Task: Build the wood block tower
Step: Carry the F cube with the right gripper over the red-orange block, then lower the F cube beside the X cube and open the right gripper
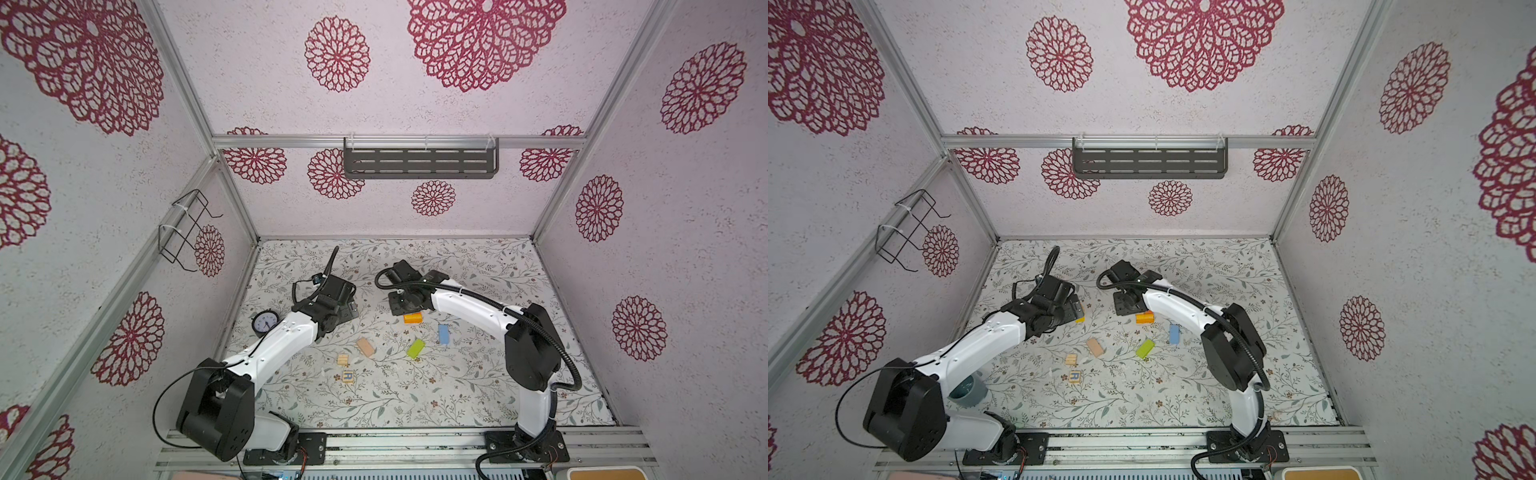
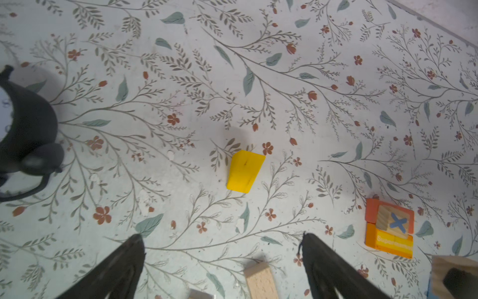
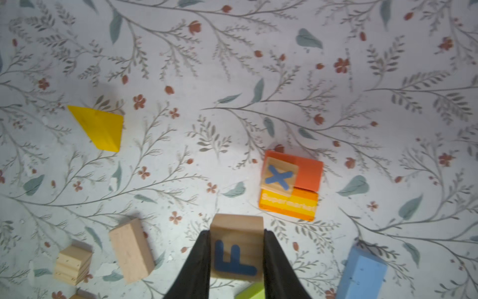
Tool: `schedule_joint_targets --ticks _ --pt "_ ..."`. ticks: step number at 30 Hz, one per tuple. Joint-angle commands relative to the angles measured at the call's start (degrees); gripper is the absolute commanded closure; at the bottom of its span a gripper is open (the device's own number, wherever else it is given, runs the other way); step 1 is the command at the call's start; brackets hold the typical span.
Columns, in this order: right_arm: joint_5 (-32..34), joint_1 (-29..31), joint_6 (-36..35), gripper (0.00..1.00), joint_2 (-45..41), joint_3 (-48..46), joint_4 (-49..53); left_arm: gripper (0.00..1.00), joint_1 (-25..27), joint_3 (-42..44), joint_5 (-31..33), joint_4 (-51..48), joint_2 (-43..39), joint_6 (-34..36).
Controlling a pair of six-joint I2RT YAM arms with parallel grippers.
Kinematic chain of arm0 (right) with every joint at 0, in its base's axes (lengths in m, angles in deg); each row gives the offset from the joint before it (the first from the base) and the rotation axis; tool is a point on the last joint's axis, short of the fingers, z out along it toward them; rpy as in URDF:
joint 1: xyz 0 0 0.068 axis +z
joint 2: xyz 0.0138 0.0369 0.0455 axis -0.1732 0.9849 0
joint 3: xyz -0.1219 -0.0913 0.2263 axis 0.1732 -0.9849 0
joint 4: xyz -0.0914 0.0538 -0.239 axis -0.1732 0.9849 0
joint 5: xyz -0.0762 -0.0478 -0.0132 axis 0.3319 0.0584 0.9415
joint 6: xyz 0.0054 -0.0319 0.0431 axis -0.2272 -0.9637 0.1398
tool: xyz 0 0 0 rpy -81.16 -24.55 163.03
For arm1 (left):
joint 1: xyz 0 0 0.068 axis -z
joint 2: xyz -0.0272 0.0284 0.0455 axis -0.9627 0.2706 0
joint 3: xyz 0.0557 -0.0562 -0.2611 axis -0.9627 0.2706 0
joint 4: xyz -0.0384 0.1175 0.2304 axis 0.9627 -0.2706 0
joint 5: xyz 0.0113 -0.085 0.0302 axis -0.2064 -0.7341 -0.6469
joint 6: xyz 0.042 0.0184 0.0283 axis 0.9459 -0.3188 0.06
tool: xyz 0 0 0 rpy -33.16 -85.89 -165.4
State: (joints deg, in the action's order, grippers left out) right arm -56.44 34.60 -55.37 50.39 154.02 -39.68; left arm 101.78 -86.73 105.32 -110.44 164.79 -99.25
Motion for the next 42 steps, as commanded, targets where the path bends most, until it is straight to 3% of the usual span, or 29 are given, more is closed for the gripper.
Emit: schedule_joint_targets --ticks 1,10,42 --pt "0.38 -2.77 -1.58 0.68 -4.85 -2.02 0.49 0.03 1.87 -4.19 1.73 -0.54 3.9 1.28" --pt "-2.27 -7.17 -1.05 0.68 -3.85 -4.41 -1.94 0.03 2.75 -8.95 -1.71 1.03 11.1 2.29" --pt "-5.96 -9.77 0.43 0.66 4.85 -1.86 -4.54 0.03 2.88 -4.07 -3.33 5.42 10.14 1.78"
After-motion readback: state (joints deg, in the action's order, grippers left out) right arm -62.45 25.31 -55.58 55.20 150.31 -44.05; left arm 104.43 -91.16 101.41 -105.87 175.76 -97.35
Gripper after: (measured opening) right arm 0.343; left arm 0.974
